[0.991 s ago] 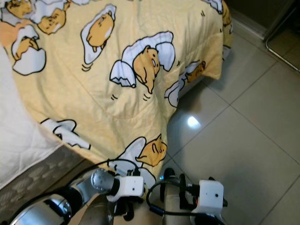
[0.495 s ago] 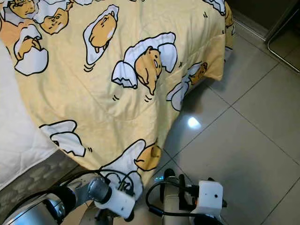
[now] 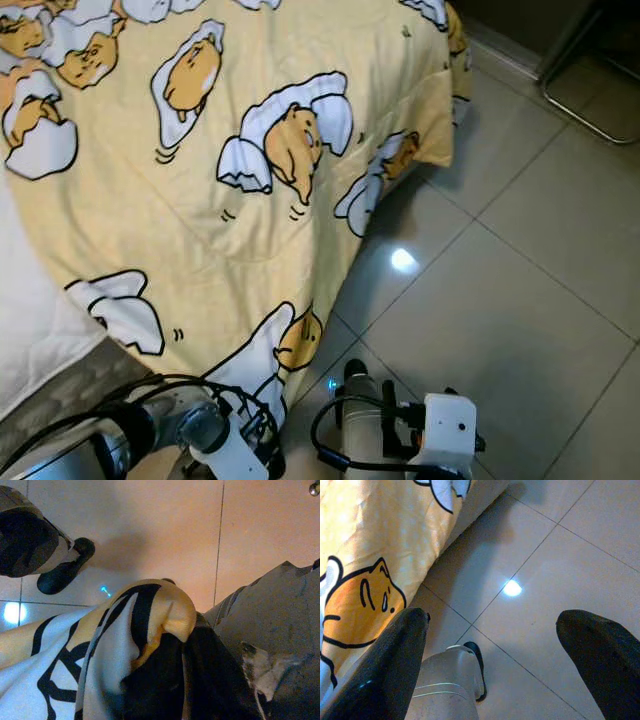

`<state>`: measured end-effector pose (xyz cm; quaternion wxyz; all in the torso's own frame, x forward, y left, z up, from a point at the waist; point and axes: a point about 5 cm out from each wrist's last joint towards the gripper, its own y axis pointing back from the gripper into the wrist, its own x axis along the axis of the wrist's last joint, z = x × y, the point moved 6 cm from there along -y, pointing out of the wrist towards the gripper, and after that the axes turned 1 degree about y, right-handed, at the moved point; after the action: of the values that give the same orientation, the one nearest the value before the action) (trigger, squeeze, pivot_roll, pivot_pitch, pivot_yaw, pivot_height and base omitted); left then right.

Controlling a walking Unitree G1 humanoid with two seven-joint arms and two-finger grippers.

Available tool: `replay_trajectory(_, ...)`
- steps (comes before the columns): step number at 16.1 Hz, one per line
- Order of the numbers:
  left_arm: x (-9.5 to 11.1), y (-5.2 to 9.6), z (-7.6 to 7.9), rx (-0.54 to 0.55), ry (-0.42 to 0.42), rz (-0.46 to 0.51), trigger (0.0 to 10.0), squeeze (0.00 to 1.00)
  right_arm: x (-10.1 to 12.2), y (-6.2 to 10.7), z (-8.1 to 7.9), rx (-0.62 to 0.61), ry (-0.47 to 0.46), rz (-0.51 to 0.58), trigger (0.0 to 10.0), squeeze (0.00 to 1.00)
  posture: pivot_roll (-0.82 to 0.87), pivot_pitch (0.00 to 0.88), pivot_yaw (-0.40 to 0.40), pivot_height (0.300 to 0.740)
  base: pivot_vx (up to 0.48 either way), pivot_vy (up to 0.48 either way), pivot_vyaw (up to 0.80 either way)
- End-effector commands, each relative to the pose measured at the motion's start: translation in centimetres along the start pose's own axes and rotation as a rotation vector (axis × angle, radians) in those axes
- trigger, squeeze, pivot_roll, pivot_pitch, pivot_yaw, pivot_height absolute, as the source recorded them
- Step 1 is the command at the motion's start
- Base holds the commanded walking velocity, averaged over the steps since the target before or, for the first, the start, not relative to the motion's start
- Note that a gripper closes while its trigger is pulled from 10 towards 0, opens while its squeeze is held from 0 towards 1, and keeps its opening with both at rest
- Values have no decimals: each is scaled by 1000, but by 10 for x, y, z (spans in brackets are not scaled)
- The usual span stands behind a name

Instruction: Clean up the room

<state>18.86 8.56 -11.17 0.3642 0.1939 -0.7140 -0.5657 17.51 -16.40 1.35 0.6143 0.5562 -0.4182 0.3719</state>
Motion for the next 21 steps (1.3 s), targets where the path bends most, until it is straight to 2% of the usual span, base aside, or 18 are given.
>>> replay_trajectory(1, 26, -32, 71, -165, 157, 84, 0, 0, -10, 6, 0, -1, -2, -37, 10000, 0, -245, 339, 115, 740, 0, 0, 0)
replay_trajectory(2, 35, -35, 57, -101, 223, 114, 0, 173, -10, 6, 1, -1, -1, -38, 10000, 0, -242, 338, 114, 740, 0, 0, 0)
replay_trajectory(3, 40, -37, 46, -56, 253, 125, 10000, 1000, -10, 5, 1, -1, 1, -38, 10000, 0, -240, 336, 114, 740, 0, 0, 0)
replay_trajectory(5, 43, -35, 29, 12, 306, 147, 10000, 1000, -8, 3, 1, 1, 2, -33, 10000, 0, -238, 332, 113, 740, 0, 0, 0)
replay_trajectory(6, 37, -29, 16, 50, 320, 140, 10000, 1000, -7, 2, 0, 2, 2, -30, 10000, 0, -236, 331, 113, 740, 0, 0, 0)
replay_trajectory(8, 32, -21, 2, 56, 348, 150, 10000, 1000, -7, 1, 0, 6, 3, -28, 10000, 0, -233, 328, 112, 740, 0, 0, 0)
replay_trajectory(14, 39, -16, -6, 25, 357, 190, 10000, 1000, -6, -3, 1, 9, 8, -21, 10000, 0, -230, 309, 113, 740, 0, 0, 0)
replay_trajectory(15, 37, -13, -14, 53, 356, 187, 10000, 1000, -4, -7, 2, 10, 13, -14, 10000, 0, -226, 294, 116, 740, 0, 0, 0)
replay_trajectory(16, 32, -2, -40, 166, 416, 210, 10000, 1000, 0, -13, 5, 5, 20, 4, 10000, 0, -221, 271, 123, 740, 0, 0, 0)
replay_trajectory(18, 21, 34, -99, 423, 684, 337, 10000, 1000, 13, -25, 10, -5, 21, 50, 10000, 0, -203, 225, 133, 740, 0, 0, 0)
replay_trajectory(19, 10, 62, -131, 585, 836, 442, 10000, 8, 29, -33, 12, -11, 16, 106, 10000, 0, -190, 199, 134, 740, 0, 0, 0)
replay_trajectory(20, 1, 80, -146, 688, 919, 493, 10000, 0, 38, -39, 14, -20, 11, 137, 10000, 0, -168, 161, 133, 740, 0, 0, 0)
replay_trajectory(21, -29, 129, -177, 999, 1105, 595, 10000, 0, 60, -57, 19, -33, 4, 205, 10000, 0, -136, 93, 128, 740, 0, 0, 0)
